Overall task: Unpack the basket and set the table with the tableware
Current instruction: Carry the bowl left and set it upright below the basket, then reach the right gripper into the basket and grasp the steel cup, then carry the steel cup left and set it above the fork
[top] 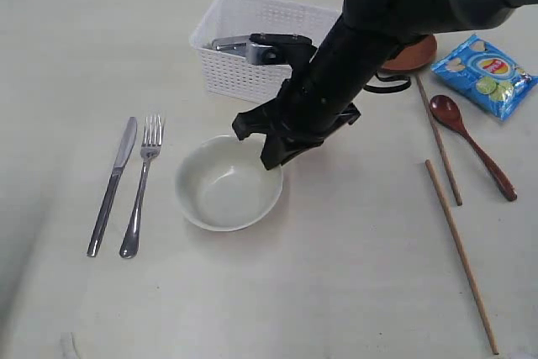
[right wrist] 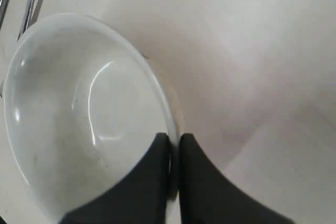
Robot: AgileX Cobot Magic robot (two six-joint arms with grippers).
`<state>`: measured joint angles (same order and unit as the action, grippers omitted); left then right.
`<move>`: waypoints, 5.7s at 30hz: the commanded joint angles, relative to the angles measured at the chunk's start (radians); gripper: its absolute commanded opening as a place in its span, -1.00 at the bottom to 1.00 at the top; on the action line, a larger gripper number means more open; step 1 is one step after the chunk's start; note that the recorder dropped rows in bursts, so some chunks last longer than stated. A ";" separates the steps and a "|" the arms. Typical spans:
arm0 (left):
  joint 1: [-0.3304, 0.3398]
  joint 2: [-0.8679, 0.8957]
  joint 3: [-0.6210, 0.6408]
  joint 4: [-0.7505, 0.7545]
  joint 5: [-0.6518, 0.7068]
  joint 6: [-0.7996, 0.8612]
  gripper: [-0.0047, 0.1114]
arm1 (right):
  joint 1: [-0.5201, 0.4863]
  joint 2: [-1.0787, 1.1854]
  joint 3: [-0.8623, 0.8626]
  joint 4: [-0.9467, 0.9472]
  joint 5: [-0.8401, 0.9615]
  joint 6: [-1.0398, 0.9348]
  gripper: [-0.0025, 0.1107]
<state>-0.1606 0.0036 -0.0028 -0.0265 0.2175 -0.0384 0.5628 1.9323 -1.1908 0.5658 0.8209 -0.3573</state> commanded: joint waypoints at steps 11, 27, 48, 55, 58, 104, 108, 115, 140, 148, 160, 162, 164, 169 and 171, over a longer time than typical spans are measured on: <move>-0.001 -0.004 0.003 -0.006 -0.006 0.000 -0.92 | -0.030 -0.068 -0.206 -0.105 0.124 0.073 -0.14; -0.001 -0.004 0.003 -0.006 -0.006 0.000 -0.92 | -0.164 0.178 -0.712 -0.120 0.196 0.220 -0.14; -0.001 -0.004 0.003 -0.003 -0.006 0.000 -0.92 | -0.276 0.553 -0.976 0.135 0.306 0.210 -0.14; -0.001 -0.004 0.003 -0.004 -0.006 0.000 -0.92 | -0.245 0.564 -0.976 0.139 0.306 0.184 -0.14; -0.001 -0.004 0.003 -0.004 -0.006 0.000 -0.92 | -0.234 0.564 -0.976 0.146 0.295 0.184 -0.14; -0.001 -0.004 0.003 -0.004 -0.006 0.000 -0.92 | 0.257 0.335 -1.134 -0.576 0.392 0.141 -0.96; -0.001 -0.004 0.003 -0.004 -0.006 0.000 -0.92 | 0.288 0.419 -1.186 -0.591 0.399 0.150 -0.96; -0.001 -0.004 0.003 -0.004 -0.006 0.000 -0.92 | 0.324 0.568 -1.320 -0.593 0.376 0.150 -0.96; -0.001 -0.004 0.003 -0.004 -0.006 0.000 -0.92 | 0.324 0.633 -1.331 -0.615 0.339 0.126 -0.96; -0.001 -0.004 0.003 -0.004 -0.006 0.000 -0.92 | 0.324 0.652 -1.331 -0.615 0.358 0.126 -0.96; -0.001 -0.004 0.003 -0.004 -0.006 0.000 -0.92 | 0.324 0.661 -1.331 -0.611 0.339 0.126 -0.92; -0.001 -0.004 0.003 -0.004 -0.006 0.000 -0.92 | 0.324 0.661 -1.331 -0.589 0.335 0.120 -0.77; -0.001 -0.004 0.003 -0.004 -0.006 0.000 -0.92 | 0.324 0.661 -1.331 -0.585 0.335 0.117 -0.56; -0.001 -0.004 0.003 -0.004 -0.006 0.000 -0.92 | 0.324 0.657 -1.331 -0.626 0.319 0.125 -0.29; -0.001 -0.004 0.003 -0.004 -0.006 0.000 -0.92 | 0.324 0.649 -1.331 -0.631 0.300 0.125 -0.29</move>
<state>-0.1606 0.0036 -0.0028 -0.0265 0.2175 -0.0384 0.8897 2.5913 -2.5156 -0.0456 1.1451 -0.2306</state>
